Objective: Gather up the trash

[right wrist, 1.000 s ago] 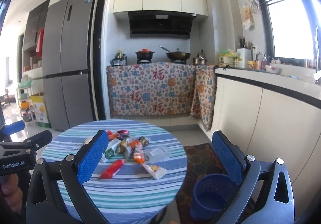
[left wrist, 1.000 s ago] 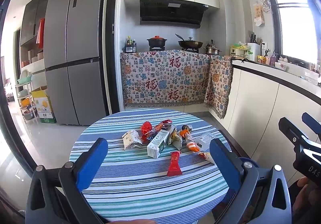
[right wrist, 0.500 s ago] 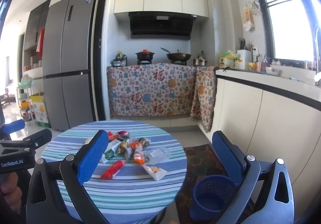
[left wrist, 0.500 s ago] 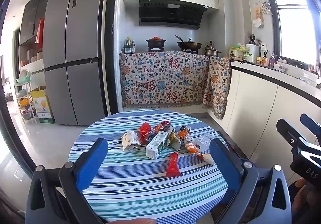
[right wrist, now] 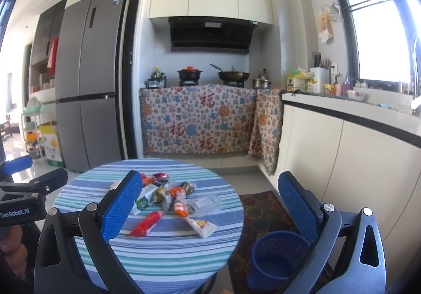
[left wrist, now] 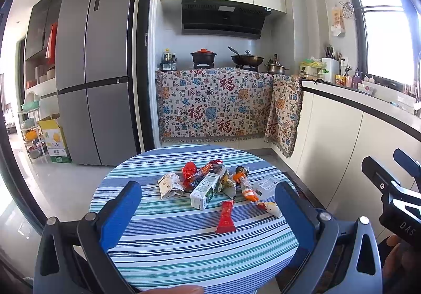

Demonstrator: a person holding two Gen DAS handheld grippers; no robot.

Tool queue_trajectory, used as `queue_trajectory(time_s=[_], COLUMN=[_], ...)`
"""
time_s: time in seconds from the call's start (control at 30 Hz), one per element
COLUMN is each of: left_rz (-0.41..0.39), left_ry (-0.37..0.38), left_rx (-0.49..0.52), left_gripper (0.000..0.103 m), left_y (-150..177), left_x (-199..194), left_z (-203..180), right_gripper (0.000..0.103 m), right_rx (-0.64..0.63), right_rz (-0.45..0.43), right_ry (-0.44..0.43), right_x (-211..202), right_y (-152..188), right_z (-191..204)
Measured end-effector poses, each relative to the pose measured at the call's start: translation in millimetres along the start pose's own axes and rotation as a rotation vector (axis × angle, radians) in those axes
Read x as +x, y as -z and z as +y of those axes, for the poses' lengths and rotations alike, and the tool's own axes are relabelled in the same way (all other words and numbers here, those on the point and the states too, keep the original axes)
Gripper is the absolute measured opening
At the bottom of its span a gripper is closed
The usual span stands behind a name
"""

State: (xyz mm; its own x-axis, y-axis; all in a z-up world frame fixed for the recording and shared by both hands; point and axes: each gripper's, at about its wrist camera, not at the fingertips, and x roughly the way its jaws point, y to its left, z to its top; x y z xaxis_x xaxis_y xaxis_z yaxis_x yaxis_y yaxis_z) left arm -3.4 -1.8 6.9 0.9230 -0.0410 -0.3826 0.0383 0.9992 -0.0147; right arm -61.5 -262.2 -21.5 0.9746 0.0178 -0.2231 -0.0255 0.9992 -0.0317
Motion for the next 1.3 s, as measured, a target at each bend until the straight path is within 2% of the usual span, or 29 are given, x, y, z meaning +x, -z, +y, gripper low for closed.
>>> queue_trajectory(time_s=[1.3], left_rz=[0.01], left_ry=[0.005], left_rx=[0.013], left_gripper=[0.103], left_y=[4.4], left_x=[-0.1], left_z=[-2.9], right_gripper=[0.103], right_rx=[-0.011], right_rz=[0.015], right_ry=[0.01], right_x=[-1.3], right_y=[2.7], right_z=[-2.0])
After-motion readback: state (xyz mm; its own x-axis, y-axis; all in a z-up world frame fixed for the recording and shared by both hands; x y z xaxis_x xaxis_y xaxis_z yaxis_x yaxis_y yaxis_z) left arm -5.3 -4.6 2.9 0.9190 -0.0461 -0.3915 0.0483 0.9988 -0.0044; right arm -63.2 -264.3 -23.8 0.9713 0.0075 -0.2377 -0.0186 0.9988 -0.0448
